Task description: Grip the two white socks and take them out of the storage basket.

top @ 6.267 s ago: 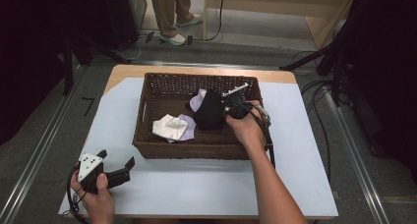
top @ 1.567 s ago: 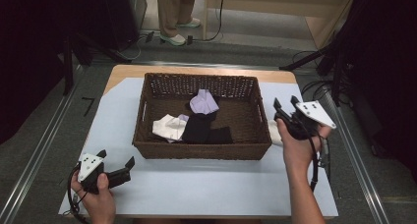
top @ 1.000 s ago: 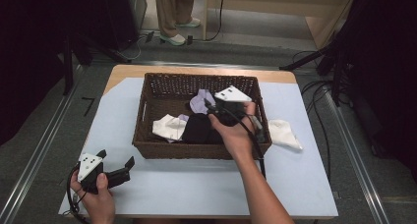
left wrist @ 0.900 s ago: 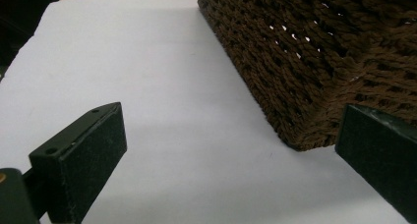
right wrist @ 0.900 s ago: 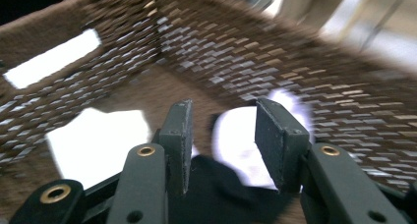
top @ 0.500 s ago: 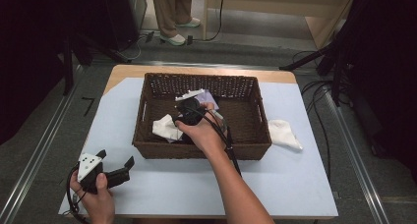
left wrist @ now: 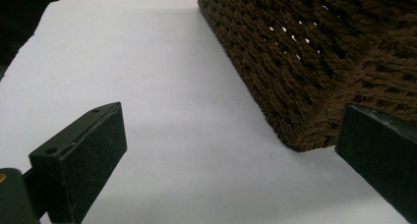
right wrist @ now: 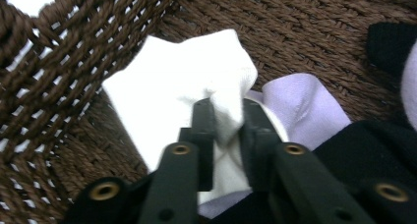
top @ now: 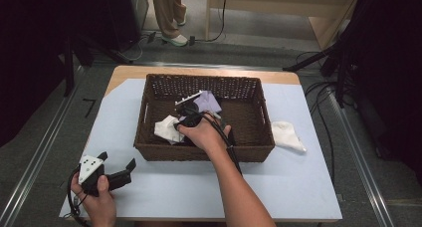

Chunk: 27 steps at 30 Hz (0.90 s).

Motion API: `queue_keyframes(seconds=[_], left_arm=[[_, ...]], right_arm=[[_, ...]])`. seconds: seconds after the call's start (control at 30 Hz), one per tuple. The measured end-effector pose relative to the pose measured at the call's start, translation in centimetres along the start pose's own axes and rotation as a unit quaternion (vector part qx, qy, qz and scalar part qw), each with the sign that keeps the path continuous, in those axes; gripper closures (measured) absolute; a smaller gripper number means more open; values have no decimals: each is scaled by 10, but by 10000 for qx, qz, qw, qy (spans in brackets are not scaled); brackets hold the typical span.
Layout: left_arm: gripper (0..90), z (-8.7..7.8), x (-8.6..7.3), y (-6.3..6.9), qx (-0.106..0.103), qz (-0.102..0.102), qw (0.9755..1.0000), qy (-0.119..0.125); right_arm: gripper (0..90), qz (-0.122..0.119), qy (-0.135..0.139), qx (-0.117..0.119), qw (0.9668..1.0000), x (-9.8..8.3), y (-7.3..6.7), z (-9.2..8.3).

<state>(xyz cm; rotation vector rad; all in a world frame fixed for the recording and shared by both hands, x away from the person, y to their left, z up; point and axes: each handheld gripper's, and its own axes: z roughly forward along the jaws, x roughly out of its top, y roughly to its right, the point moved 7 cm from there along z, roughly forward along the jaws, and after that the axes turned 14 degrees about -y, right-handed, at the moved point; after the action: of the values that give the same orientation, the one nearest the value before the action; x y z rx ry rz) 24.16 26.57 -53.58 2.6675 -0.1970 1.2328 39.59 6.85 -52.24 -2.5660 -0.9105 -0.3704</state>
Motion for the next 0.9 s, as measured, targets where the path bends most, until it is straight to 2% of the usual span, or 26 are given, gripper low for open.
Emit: queue_keyframes(seconds=[0.07,0.1,0.13,0.33,0.37,0.4,0.53,0.57,0.73,0.77,0.8,0.9], left_arm=[[0,0,0,0,0,5,10000,-1],[0,0,0,0,3,-6,10000,6],[0,0,0,0,1,1,10000,9],[0,0,0,0,-1,-10,10000,7],[0,0,0,0,-1,-10,10000,7],[0,0,0,0,13,-1,10000,-10],[0,0,0,0,7,4,10000,-1],[0,0,0,0,1,-1,10000,8],[0,0,0,0,19,6,10000,-6],[0,0,0,0,12,4,10000,-2],[0,0,0,0,12,9,10000,-12],[0,0,0,0,20,15,10000,-20]], right_arm=[[847,-44,60,-34,10000,1,0,-4],[852,-113,62,-195,9997,0,2,-6],[854,-116,98,-244,9996,0,3,-8],[857,-119,602,-420,9972,4,4,-24],[857,-119,602,-420,9972,4,4,-24],[857,-169,864,-404,9953,6,4,-32],[858,-10,1364,-425,9897,8,9,-46],[858,-4,1514,-470,9874,8,11,-51],[859,103,1941,-613,9790,9,17,-67],[859,103,1941,-613,9790,9,17,-67],[859,179,2073,-694,9757,8,21,-73],[859,278,2209,-825,9714,5,28,-81]])
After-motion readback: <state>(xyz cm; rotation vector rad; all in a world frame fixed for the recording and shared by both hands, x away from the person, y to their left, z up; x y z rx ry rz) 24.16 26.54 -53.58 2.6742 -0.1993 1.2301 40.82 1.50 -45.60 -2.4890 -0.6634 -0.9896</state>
